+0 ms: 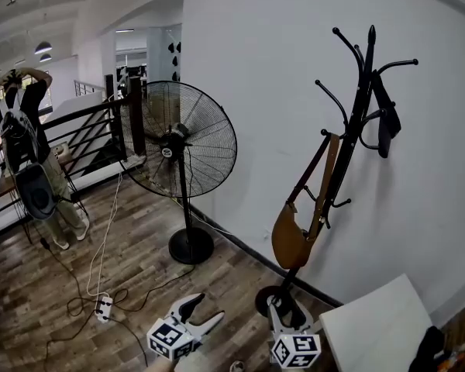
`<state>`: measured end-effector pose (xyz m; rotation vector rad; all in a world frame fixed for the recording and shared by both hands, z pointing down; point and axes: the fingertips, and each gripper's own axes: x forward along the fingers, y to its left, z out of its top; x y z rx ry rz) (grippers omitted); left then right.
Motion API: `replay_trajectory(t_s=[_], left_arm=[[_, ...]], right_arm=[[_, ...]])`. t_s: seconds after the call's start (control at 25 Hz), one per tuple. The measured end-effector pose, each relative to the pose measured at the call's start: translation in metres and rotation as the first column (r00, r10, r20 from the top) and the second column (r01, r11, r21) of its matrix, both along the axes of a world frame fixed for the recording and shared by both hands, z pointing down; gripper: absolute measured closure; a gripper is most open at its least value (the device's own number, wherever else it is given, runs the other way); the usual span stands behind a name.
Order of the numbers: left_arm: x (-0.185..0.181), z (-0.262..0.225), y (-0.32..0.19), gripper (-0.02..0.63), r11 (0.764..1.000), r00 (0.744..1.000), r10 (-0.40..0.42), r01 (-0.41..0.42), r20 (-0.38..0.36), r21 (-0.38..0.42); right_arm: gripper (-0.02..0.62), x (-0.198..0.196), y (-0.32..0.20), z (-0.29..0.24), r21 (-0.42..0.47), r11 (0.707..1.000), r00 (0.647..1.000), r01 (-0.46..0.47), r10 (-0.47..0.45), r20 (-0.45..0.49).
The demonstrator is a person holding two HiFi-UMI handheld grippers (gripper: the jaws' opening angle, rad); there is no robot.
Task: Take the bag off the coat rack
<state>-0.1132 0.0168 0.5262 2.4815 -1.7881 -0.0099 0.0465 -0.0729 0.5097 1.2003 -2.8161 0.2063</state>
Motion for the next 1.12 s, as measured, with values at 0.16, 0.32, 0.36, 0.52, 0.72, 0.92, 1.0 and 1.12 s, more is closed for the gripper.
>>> replay_trajectory(t_s=[0.16, 0.32, 0.36, 0.52, 0.72, 0.92, 1.0, 1.12], left_arm=[[-0.003, -0.006, -0.046, 0.313, 1.000, 1.000, -0.013, 0.013, -0.014, 0.010], [-0.002, -0.010, -0.087, 0.313, 0.999, 1.000, -0.013, 0.013, -0.007, 0.035], [-0.002, -0.011, -0.096, 0.313, 0.999, 1.000, -0.015, 0.015, -0.012, 0.036], [0.002, -0.008, -0.131, 0.314, 0.999, 0.999, -0.032, 0.033, -0.036, 0.023], [0.005, -0.011, -0.164, 0.314, 0.999, 0.999, -0.031, 0.032, -0.031, 0.044], [0.007, -0.017, -0.191, 0.314, 0.998, 1.000, -0.006, 0.007, -0.022, 0.055], [0.007, -0.021, -0.205, 0.314, 0.998, 1.000, 0.016, -0.015, -0.022, 0.062], [0.001, -0.028, -0.226, 0.314, 0.997, 0.999, 0.036, -0.033, -0.041, 0.073]], right_arm=[[0.373, -0.005, -0.043, -0.003, 0.008, 1.000, 1.000, 0.009, -0.009, -0.003], [0.373, -0.006, -0.084, -0.006, 0.026, 1.000, 1.000, 0.017, -0.017, -0.011], [0.373, -0.006, -0.094, -0.007, 0.029, 0.999, 1.000, 0.017, -0.017, -0.012], [0.374, -0.002, -0.127, -0.012, 0.046, 0.999, 1.000, 0.023, -0.022, -0.022], [0.376, 0.002, -0.159, -0.024, 0.093, 0.996, 1.000, 0.016, -0.013, -0.026], [0.383, 0.005, -0.177, -0.038, 0.142, 0.990, 0.999, -0.012, 0.016, -0.031], [0.387, 0.006, -0.185, -0.043, 0.150, 0.988, 0.999, -0.032, 0.037, -0.032], [0.387, 0.004, -0.196, -0.047, 0.161, 0.985, 0.997, -0.061, 0.066, -0.031]])
